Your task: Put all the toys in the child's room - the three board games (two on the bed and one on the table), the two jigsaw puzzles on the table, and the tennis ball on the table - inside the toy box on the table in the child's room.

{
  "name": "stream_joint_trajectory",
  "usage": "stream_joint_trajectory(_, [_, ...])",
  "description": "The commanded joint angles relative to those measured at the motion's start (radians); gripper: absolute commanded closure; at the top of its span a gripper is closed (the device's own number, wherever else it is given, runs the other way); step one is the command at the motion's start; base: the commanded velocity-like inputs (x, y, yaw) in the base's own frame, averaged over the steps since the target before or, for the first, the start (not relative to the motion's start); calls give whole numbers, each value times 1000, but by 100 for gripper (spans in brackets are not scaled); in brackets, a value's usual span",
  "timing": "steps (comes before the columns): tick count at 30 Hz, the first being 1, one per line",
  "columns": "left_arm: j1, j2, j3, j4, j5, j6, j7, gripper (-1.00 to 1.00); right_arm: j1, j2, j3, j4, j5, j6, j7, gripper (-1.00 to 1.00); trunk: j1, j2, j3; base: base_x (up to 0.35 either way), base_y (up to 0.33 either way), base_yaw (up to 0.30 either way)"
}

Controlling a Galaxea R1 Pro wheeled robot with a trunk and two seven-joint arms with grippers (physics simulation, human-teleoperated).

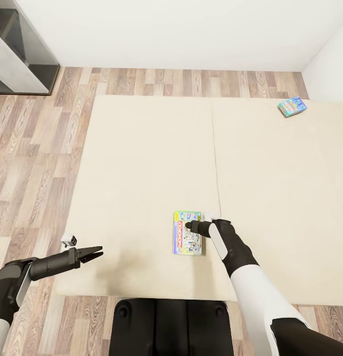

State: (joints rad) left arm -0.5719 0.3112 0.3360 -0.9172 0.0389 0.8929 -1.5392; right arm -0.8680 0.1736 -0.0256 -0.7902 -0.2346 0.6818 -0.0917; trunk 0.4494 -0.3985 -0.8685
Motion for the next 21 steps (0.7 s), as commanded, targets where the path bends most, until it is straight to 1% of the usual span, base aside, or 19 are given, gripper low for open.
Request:
stream_joint_trajectory(1, [0,0,0,0,0,11,-4,-100,0,1,-2,-1,-11,4,-9,-100,1,-2,-1,0,33,0])
stream_joint_trajectory(8, [0,0,0,0,0,11,-4,-100,0,1,-2,-1,-11,4,-9,-100,1,-2,-1,0,39,0])
stream_joint_trajectory(21, [0,0,0,0,0,11,-4,-100,0,1,-2,-1,-11,4,-9,-100,1,-2,-1,0,6,0])
